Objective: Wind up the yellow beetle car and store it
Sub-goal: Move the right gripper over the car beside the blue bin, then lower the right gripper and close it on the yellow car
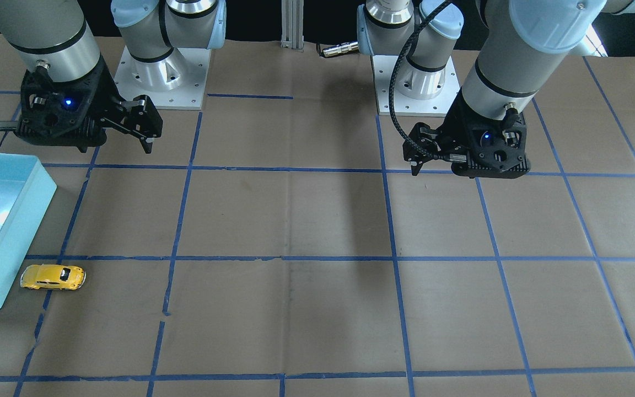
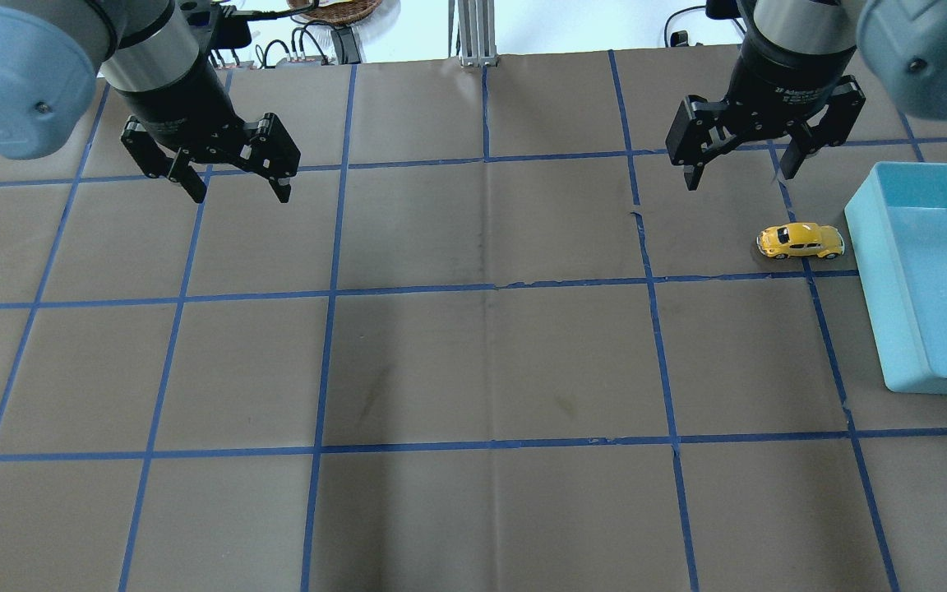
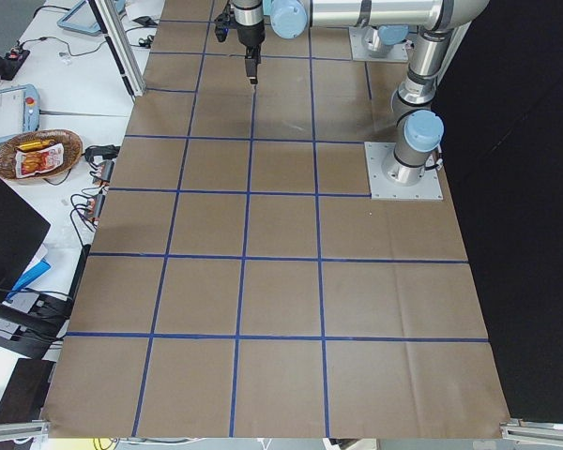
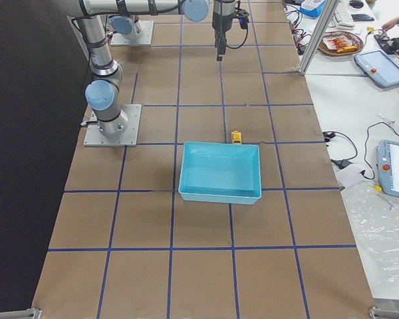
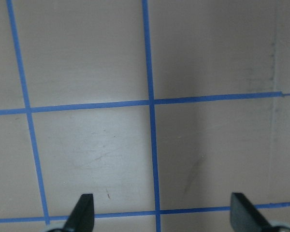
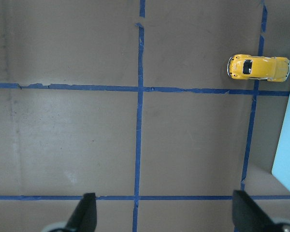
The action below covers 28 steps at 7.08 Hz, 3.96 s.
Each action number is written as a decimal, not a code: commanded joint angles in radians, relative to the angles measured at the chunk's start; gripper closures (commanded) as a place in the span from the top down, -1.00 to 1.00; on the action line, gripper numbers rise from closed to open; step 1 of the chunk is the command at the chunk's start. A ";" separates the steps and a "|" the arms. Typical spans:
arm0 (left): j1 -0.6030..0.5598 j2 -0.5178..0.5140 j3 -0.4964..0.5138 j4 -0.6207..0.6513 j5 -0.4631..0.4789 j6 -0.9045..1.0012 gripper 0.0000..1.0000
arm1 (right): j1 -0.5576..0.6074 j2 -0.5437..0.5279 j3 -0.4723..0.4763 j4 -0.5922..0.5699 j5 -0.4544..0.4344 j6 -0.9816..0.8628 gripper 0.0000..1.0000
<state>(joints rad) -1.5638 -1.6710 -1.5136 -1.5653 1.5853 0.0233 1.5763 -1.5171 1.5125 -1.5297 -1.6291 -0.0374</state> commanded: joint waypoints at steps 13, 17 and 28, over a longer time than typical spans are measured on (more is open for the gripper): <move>0.014 0.108 -0.063 0.011 0.031 -0.036 1.00 | -0.243 0.247 -0.023 -0.124 -0.117 0.938 0.98; 0.016 0.114 -0.063 0.008 0.021 -0.034 1.00 | -0.243 0.328 -0.029 -0.118 -0.251 1.267 0.99; 0.021 0.117 -0.065 0.004 0.013 -0.034 1.00 | -0.288 0.580 -0.023 -0.389 -0.195 1.301 0.97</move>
<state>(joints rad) -1.5442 -1.5533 -1.5784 -1.5616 1.5988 -0.0101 1.2893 -0.9425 1.4631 -1.9062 -1.8396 1.2634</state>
